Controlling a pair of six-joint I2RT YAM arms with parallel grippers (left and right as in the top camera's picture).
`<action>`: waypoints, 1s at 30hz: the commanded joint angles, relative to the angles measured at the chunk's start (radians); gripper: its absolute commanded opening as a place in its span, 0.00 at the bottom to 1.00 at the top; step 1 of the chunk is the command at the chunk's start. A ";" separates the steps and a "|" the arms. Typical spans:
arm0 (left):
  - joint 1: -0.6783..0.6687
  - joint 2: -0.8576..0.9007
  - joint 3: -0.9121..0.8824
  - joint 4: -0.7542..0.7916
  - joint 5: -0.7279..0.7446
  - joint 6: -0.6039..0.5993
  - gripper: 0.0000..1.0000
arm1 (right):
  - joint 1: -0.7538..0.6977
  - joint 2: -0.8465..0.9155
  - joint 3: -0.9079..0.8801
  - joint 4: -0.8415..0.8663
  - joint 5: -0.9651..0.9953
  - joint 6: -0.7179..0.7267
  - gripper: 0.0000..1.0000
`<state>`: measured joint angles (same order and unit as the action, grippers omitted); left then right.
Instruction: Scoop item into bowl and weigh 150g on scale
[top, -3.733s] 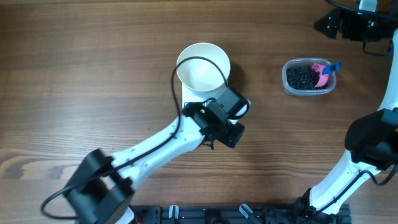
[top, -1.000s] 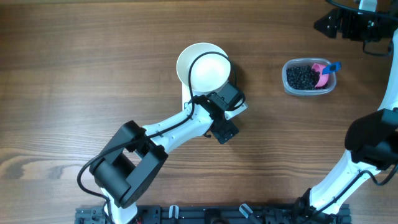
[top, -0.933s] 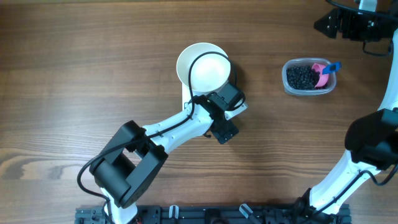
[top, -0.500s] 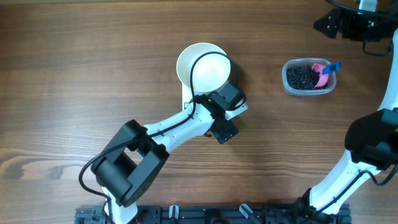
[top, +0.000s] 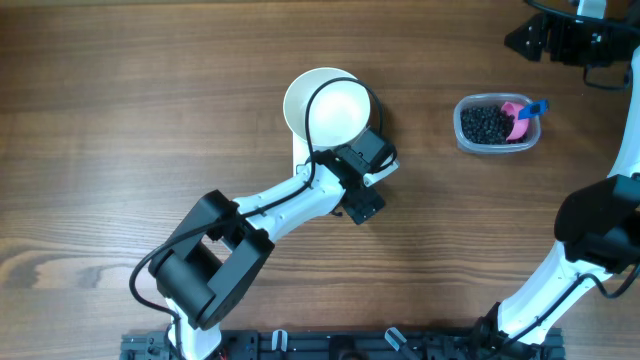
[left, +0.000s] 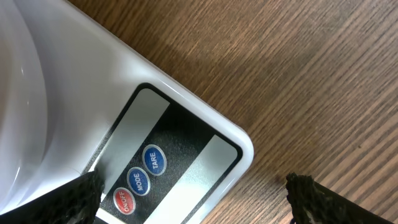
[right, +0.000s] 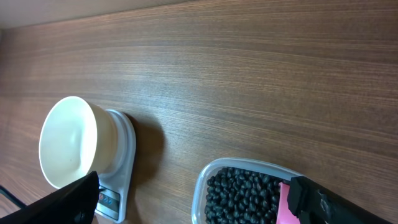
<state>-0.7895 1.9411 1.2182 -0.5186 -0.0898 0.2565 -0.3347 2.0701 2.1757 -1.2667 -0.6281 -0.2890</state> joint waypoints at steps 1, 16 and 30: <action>0.000 0.033 -0.048 -0.020 0.032 -0.040 1.00 | 0.004 -0.032 0.022 0.002 -0.019 0.004 1.00; -0.047 -0.204 -0.048 -0.077 0.163 -0.121 1.00 | 0.004 -0.032 0.022 0.002 -0.020 0.004 1.00; -0.076 -0.251 -0.049 -0.084 0.137 -0.134 1.00 | 0.004 -0.032 0.022 0.002 -0.019 0.004 1.00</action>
<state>-0.8639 1.7126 1.1763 -0.6003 0.0544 0.1356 -0.3347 2.0701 2.1757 -1.2667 -0.6281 -0.2890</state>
